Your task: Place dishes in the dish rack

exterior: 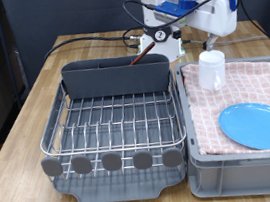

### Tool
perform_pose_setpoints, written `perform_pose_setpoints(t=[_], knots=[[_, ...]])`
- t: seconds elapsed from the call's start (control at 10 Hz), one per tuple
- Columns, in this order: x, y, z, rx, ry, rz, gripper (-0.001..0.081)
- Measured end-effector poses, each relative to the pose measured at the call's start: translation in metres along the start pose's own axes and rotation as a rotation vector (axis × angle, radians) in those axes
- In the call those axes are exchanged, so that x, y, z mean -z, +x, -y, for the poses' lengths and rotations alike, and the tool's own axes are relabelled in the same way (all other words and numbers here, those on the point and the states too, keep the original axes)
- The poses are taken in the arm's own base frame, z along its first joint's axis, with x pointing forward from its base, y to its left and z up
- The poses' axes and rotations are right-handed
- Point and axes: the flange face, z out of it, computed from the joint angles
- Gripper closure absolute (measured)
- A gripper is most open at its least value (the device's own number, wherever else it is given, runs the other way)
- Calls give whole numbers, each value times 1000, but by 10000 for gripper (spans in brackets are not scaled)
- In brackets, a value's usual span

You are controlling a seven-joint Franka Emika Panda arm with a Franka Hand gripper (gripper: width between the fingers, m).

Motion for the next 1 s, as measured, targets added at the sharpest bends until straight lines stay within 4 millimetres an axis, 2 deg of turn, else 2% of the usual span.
perform_pose_setpoints(t=[0.2, 0.7, 1.0], knots=[[4, -7, 5, 41, 54, 2, 3], [7, -53, 33, 126, 61, 38, 3], [4, -73, 42, 123, 45, 44, 3]])
